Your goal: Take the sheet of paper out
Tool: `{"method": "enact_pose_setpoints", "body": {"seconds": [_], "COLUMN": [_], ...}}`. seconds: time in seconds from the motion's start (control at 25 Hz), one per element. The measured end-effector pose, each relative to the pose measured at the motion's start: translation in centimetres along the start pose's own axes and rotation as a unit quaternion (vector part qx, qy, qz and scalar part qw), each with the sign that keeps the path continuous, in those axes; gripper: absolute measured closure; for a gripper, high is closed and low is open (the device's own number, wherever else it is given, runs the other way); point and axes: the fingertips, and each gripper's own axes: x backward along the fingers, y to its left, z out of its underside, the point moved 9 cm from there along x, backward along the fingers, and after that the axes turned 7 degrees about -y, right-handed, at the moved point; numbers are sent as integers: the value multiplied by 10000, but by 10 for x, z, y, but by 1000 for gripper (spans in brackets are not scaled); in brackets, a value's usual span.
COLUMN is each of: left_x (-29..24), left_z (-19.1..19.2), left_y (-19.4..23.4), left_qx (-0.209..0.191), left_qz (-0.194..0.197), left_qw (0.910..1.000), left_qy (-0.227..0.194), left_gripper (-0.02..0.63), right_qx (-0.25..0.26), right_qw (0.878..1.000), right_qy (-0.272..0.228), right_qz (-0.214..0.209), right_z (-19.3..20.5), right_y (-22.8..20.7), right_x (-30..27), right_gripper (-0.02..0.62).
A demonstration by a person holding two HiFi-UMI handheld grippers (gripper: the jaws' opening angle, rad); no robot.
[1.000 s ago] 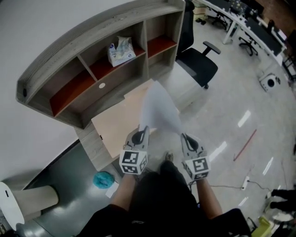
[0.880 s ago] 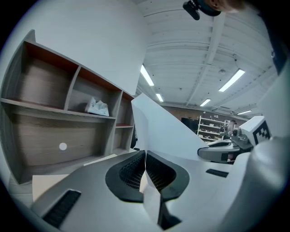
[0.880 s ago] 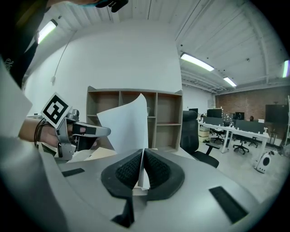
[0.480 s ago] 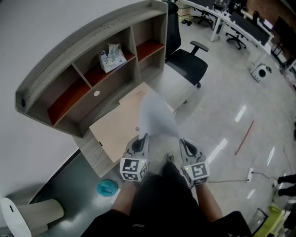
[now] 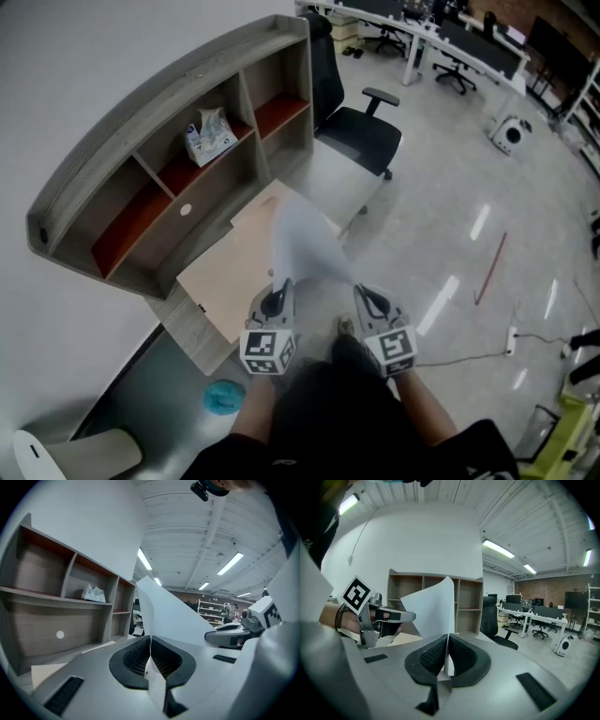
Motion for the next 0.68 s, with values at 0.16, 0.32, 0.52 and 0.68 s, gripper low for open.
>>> {"method": "enact_pose_setpoints", "body": {"seconds": [0.16,0.32,0.52,0.68], "left_x": [1,2,3,3], "left_z": [1,1,-1,-2], "left_y": [4,7,8,7], "left_qx": [26,8,-22,-15], "left_qz": [-31,-81,-91,-115], "left_qw": [10000,10000,10000,9999], "left_qy": [19,10,33,27], "left_gripper": [560,559,560,559], "right_qx": [32,44,7,-7], "right_qw": [10000,10000,10000,10000], "right_qy": [22,31,53,58], "right_qz": [-13,8,-24,-41], "right_z": [-1,3,2,3], "right_y": [1,2,2,1], "right_x": [0,-1,-3,-1], "right_gripper": [578,578,578,578]}}
